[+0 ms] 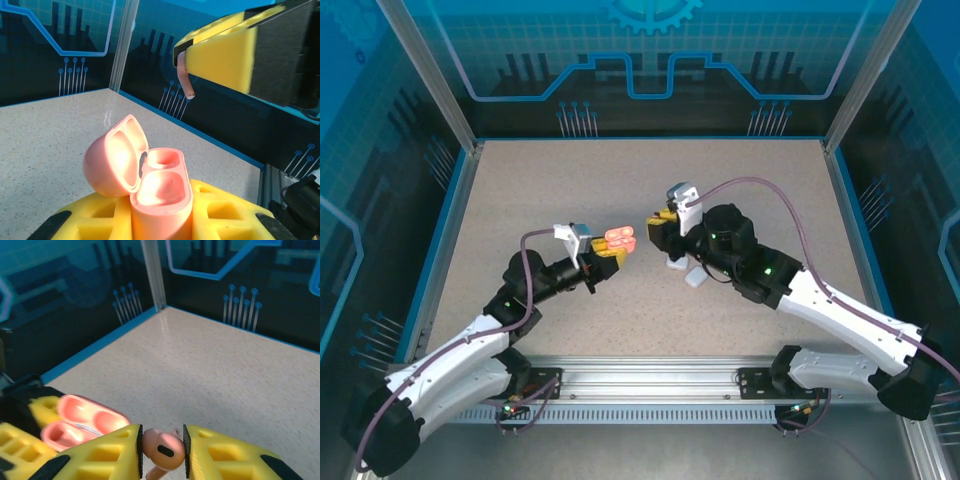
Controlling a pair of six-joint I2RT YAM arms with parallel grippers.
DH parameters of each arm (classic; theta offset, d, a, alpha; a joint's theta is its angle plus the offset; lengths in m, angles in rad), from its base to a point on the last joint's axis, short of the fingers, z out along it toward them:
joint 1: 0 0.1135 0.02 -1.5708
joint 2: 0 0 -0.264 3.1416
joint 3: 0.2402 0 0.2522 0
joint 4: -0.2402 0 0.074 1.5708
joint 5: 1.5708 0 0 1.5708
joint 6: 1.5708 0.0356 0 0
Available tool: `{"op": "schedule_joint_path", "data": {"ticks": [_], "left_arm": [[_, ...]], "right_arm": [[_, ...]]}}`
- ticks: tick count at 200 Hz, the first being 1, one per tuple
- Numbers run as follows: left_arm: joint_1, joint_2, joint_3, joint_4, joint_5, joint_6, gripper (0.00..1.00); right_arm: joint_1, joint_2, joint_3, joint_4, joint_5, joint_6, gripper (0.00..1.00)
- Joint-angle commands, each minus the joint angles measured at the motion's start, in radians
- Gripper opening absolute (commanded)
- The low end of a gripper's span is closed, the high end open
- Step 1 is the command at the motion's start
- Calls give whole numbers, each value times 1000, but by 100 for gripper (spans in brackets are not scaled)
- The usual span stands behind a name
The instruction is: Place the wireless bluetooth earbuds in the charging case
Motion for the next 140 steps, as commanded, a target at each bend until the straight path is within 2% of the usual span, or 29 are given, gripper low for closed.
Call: {"op": "schedule_joint_path", "data": {"ticks": [1,76,140], "left_arm": [[-15,10,14,71,27,-12,0],[-22,1,14,82,24,-13,0],[-24,-2,12,78,12,-6,0]], "right_arm": [[35,-3,-1,79,-14,-60,27],[81,102,63,51,5,-100,27],[87,114,71,17,5,-112,27]]}}
